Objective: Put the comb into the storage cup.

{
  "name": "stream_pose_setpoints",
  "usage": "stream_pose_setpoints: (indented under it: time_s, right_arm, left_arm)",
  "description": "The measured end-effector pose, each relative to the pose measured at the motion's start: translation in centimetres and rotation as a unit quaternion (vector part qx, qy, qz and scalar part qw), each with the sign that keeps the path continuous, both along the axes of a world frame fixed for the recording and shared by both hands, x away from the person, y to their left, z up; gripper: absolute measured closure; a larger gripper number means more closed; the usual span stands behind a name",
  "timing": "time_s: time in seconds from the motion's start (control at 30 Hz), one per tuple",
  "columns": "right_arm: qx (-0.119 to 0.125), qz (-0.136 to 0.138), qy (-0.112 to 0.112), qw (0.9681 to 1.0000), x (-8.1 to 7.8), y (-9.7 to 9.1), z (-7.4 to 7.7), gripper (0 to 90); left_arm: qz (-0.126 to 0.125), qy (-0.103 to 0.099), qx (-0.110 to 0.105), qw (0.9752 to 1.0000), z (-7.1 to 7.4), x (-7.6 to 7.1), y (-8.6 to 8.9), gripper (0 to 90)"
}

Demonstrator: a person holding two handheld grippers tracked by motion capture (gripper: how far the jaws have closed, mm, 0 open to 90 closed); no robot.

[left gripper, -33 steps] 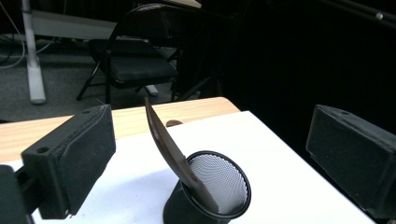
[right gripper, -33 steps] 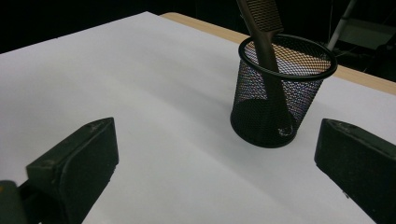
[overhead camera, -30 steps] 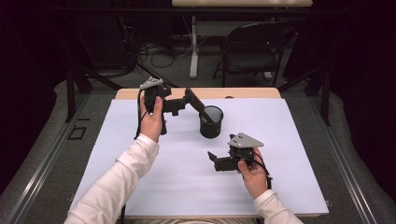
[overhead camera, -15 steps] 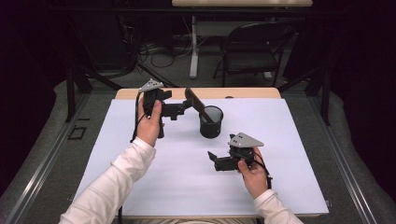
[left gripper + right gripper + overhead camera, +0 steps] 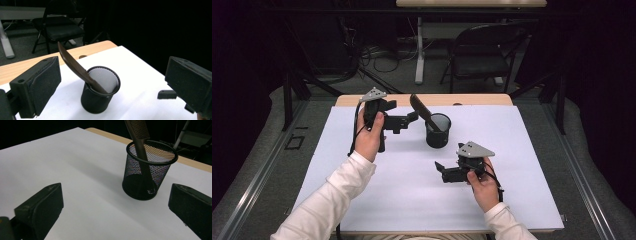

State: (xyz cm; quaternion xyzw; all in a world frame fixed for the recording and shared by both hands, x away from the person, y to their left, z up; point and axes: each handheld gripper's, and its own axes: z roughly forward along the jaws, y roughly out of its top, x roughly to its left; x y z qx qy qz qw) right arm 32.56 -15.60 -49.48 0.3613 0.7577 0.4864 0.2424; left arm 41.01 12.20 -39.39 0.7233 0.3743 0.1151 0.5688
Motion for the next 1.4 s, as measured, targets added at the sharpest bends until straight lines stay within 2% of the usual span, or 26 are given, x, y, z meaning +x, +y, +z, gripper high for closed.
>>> stream_pose_setpoints:
  time_s: [0.17,0.47,0.87,1.0,1.07,1.4]
  right_arm:
    - [0.002,-0.002,-0.003,1.0000,0.0,-0.2,0.3,0.7]
    - [0.012,0.000,0.004,0.9999,0.4,-0.6,1.8,1.3]
    - [-0.005,-0.006,0.005,1.0000,-0.4,-1.7,3.0,1.0]
    - [-0.009,-0.011,0.007,0.9999,-0.7,-2.1,3.2,1.0]
    - [-0.009,-0.017,0.007,0.9998,-0.8,-2.3,3.2,1.0]
    - [-0.013,-0.031,0.004,0.9994,-1.6,-4.2,3.3,1.0]
  left_arm:
    - [-0.011,0.003,0.005,0.9999,0.0,-0.4,0.9,1.0]
    - [-0.021,-0.004,0.005,0.9998,0.3,-1.5,2.6,1.1]
    - [-0.032,-0.013,0.012,0.9993,0.5,-3.4,4.4,1.3]
    - [-0.043,-0.015,0.026,0.9987,0.3,-4.3,5.1,1.8]
    - [-0.046,-0.020,0.026,0.9984,0.2,-4.9,5.5,1.8]
    - [-0.033,-0.021,0.015,0.9991,-0.7,-6.8,8.0,1.8]
